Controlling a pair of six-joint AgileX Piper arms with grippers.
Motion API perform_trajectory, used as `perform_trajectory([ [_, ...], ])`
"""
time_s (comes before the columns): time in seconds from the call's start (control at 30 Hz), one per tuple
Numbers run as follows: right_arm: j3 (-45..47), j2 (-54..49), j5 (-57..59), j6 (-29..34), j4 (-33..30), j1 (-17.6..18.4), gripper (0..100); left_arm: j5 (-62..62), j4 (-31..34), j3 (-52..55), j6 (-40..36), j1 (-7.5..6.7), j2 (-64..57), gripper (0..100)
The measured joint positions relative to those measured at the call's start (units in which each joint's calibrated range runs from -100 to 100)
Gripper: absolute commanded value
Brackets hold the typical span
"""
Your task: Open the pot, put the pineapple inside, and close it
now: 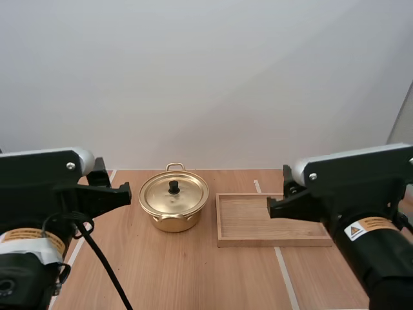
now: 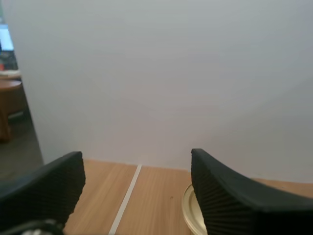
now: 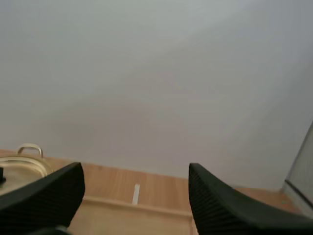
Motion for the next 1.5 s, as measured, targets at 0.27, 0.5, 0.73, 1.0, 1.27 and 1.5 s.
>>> perform_trajectory([
  [0.27, 8.6, 0.0, 4.2, 0.0, 0.3, 0.0, 100, -16.9, 2.4, 14.4, 0.2, 0.09, 0.0, 100],
  [0.5, 9.8, 0.0, 4.7, 0.0, 0.3, 0.0, 100, -14.0, -2.2, 18.4, 0.5, 0.09, 0.0, 100],
  [0.73, 11.1, 0.0, 6.5, 5.0, 0.4, -0.2, 100, -9.3, -2.3, 18.5, 1.1, 0.25, 0.0, 100],
  [1.0, 14.4, 0.0, 7.0, 7.5, 1.7, -1.3, 100, -9.0, -1.8, 18.5, 1.4, 0.30, 0.0, 100],
  [1.27, 14.4, 0.0, 7.0, 7.6, 2.1, -2.0, 100, -8.8, -1.7, 18.5, 1.4, -0.11, 0.0, 91],
  [1.5, 14.4, 0.0, 7.0, 7.6, 2.3, -2.3, 68, -8.2, -1.5, 18.5, 0.2, -0.11, 0.0, 0],
])
